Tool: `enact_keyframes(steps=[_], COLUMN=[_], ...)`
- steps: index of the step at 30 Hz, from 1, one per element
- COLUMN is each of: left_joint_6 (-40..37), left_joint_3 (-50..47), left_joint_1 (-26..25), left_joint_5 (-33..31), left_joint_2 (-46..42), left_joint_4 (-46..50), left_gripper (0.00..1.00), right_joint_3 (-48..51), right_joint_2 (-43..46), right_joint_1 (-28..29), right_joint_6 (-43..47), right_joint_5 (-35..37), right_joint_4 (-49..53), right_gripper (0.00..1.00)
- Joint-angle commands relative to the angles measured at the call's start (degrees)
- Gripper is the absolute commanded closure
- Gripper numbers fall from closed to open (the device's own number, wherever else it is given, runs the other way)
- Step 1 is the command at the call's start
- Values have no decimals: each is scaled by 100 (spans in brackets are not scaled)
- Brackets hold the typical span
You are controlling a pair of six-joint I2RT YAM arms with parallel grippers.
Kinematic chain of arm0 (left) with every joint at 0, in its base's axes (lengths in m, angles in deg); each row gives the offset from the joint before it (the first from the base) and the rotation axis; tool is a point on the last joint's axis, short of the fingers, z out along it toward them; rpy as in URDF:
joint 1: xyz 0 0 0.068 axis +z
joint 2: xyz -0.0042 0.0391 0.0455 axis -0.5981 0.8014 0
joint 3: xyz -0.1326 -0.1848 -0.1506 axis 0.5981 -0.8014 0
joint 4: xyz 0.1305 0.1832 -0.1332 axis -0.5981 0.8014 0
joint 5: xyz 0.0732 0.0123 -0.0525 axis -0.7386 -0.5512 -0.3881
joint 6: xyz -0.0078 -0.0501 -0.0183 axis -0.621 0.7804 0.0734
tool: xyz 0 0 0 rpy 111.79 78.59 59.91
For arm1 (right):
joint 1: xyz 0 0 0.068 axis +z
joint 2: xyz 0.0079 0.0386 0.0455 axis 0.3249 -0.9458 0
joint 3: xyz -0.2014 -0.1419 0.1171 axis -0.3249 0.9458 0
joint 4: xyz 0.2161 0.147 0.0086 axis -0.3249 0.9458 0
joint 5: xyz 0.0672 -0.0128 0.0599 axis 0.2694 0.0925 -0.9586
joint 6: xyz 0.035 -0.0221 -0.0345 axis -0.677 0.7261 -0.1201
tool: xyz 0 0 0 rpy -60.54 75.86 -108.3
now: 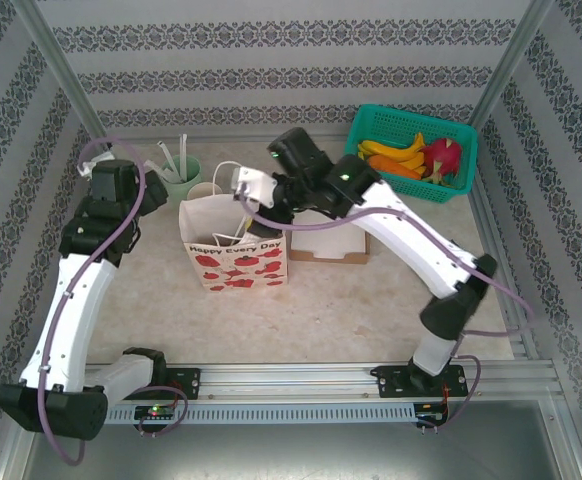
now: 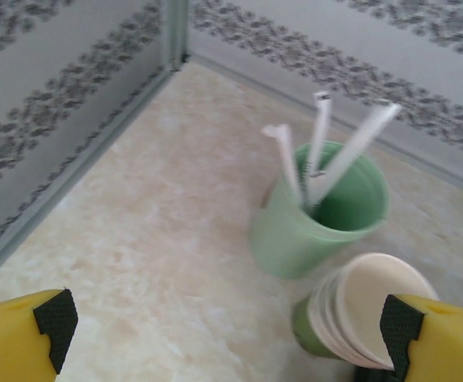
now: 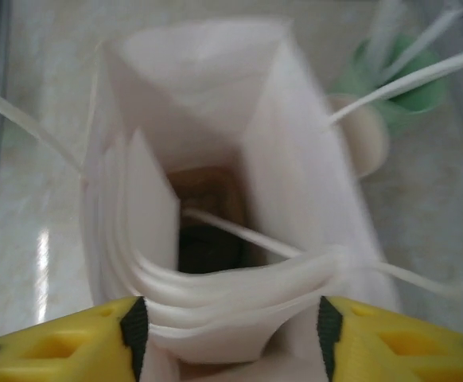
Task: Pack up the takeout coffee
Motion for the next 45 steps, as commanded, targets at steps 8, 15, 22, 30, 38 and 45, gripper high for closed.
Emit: enact_keyframes(steps=[8, 15, 22, 30, 38, 45], left_joint_6=[831, -632, -1881, -2427, -2784, -2770], left_joint_3=[-2927, -4763, -4876, -4767, -4796, -5040], left_joint_1=[371, 406, 432, 423, 430, 423], left_joint_5=[-2230, -1167, 363, 1599, 1987, 2340], left_joint_2=[-230, 151, 722, 1399, 1683, 2180], left_joint_4=[-2272, -4933, -6453, -7363, -7984, -9018], left_gripper=[1, 1, 1, 1, 1, 1], right_joint_3=[4994, 7665, 8484, 8319, 8432, 8692], right_joint_2=[3132, 3503, 2815, 1847, 1437, 1041], right_joint_1=[-2263, -4466, -5253, -5281, -5173, -4601], right_joint_6=[-3119, -4025, -3713, -3271, -3341, -3059], right_joint_5=[3540, 3416, 2456, 535, 94, 1365], right_joint_4=[-4528, -5326, -6728, -8326, -9269, -10010], right_gripper=[2, 2, 2, 2, 2, 2])
